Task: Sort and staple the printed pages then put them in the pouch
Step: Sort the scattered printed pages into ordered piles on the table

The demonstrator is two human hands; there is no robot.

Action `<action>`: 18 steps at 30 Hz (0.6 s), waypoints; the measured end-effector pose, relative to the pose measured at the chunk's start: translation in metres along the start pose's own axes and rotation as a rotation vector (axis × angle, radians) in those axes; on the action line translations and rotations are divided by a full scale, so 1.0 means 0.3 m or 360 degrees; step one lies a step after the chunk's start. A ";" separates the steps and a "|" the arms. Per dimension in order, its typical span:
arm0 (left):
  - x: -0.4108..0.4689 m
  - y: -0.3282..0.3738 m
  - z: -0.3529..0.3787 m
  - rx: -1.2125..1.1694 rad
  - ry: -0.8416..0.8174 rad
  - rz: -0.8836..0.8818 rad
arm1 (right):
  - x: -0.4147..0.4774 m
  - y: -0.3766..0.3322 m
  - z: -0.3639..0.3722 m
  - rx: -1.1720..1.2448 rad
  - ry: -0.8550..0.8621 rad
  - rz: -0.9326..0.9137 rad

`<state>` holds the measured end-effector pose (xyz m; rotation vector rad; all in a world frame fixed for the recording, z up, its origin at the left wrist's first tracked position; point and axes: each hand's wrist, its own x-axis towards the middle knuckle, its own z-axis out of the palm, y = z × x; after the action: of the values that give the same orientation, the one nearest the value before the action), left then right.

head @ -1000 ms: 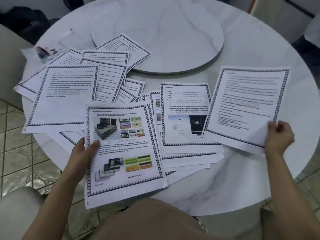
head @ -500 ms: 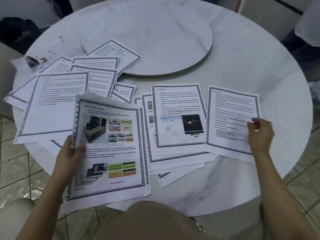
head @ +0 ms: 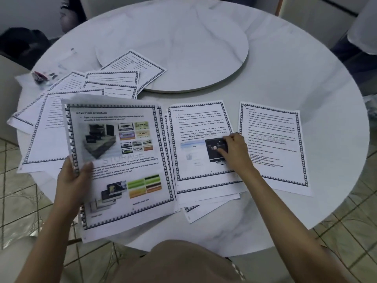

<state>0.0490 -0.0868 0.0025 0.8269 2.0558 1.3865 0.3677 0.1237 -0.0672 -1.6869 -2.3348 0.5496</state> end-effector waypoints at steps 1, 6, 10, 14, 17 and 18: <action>-0.003 -0.004 0.001 -0.0023 -0.0008 -0.0001 | -0.001 -0.002 0.003 0.0000 0.0011 -0.0013; -0.005 -0.050 -0.014 -0.0060 -0.0012 -0.0009 | 0.012 -0.009 -0.009 -0.0147 0.0110 0.0368; -0.001 -0.070 -0.021 -0.0046 -0.0006 -0.0014 | 0.038 -0.036 -0.016 -0.0048 0.0049 0.0521; 0.003 -0.074 -0.015 -0.0009 0.0010 -0.0015 | 0.056 -0.034 -0.015 0.0352 0.0304 0.0528; 0.010 -0.071 -0.009 0.0028 0.0032 0.0005 | 0.046 -0.034 -0.063 0.0758 0.0497 0.0527; 0.012 -0.068 -0.007 0.0018 0.0030 -0.0007 | 0.042 -0.029 -0.089 0.0823 0.0542 0.0530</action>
<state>0.0412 -0.0913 -0.0162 0.8163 2.0805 1.3865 0.3661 0.1379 -0.0398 -1.7424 -1.5209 0.7714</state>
